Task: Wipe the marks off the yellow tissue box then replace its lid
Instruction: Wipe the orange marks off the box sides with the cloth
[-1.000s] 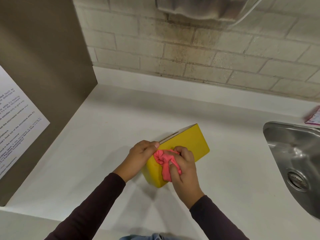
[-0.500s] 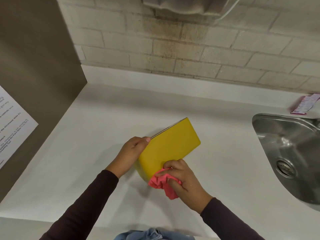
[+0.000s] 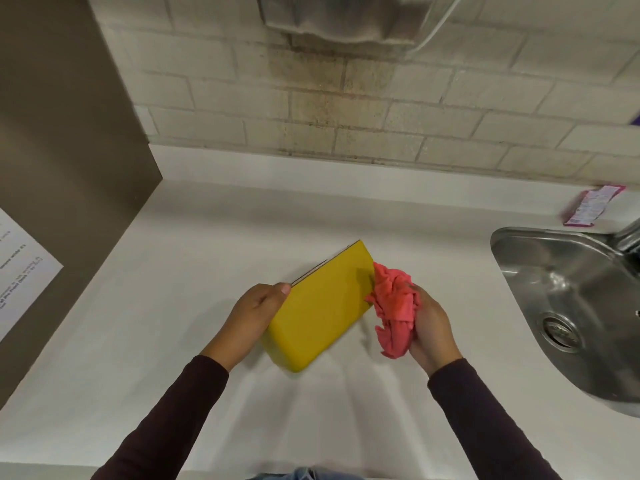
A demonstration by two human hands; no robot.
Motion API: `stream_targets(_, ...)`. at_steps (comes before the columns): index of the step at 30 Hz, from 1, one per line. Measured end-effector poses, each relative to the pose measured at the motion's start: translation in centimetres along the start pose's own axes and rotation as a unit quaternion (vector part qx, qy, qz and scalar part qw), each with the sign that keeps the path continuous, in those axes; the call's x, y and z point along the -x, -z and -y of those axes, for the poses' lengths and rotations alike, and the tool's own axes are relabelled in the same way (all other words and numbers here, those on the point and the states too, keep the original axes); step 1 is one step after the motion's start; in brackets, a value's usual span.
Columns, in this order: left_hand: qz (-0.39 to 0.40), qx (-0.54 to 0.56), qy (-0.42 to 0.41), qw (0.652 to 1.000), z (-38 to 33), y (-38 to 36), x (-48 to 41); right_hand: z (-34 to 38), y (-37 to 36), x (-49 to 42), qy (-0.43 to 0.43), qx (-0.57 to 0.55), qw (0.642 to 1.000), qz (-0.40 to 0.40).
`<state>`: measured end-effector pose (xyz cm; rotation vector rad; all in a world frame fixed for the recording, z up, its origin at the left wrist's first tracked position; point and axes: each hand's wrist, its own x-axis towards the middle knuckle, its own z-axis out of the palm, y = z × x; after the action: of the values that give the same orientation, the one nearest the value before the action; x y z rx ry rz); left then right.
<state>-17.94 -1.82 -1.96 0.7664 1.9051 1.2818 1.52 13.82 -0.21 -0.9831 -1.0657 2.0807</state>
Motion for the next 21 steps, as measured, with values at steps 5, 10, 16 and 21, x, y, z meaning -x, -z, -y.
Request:
stream_targets(5, -0.006, 0.014, 0.011, 1.0, 0.4, 0.0, 0.1, -0.9, -0.1, -1.2, 0.05, 0.139, 0.981, -0.127)
stream_targets(10, -0.025, 0.026, 0.016, 0.999, 0.2, -0.1, 0.0, -2.3, -2.1, 0.3, 0.056, 0.222, 0.969, -0.095)
stream_targets(16, -0.034, 0.04, 0.016, 0.998, 0.2, 0.0, -0.3, -5.1, -4.5, 3.4, 0.061, 0.248, 0.967, -0.006)
stream_targets(21, -0.016, 0.041, 0.02, 0.999, 0.4, 0.4, -0.7, -5.5, -4.2, 4.7, -0.035, 0.289, 0.952, 0.091)
